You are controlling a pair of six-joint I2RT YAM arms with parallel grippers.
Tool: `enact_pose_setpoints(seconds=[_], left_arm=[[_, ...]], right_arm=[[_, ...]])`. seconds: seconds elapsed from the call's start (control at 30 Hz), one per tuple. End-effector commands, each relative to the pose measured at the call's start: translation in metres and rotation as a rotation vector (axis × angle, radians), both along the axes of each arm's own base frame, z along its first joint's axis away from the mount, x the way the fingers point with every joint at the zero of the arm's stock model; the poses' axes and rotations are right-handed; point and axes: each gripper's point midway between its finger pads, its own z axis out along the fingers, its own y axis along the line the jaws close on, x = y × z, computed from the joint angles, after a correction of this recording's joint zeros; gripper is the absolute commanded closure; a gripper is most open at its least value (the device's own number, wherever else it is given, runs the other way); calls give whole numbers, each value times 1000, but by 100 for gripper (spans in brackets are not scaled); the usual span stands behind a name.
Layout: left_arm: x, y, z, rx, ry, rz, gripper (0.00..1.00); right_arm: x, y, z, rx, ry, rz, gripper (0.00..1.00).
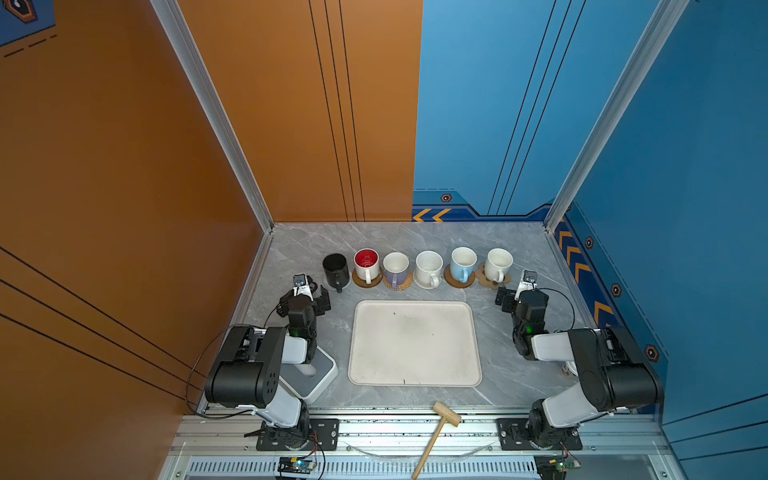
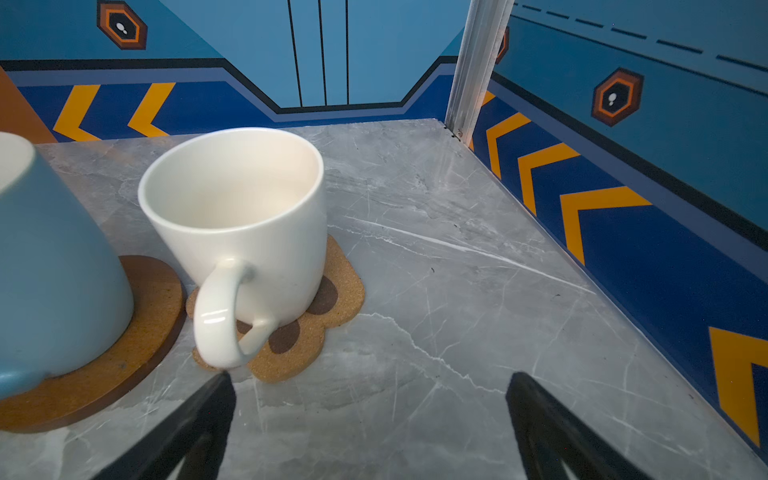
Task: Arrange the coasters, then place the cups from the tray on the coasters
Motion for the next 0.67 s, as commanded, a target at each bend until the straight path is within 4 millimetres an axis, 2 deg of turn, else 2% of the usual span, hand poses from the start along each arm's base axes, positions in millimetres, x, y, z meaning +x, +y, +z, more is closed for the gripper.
enact_pose_setpoints(seconds=[0.0, 0.63], left_arm=[[4, -2, 1, 20, 8, -1, 2], [5, -3, 1, 26, 12, -5, 2]], right_arm=[[0, 0, 1, 17, -15, 5, 0], [1, 0, 1, 24, -16, 10, 0]])
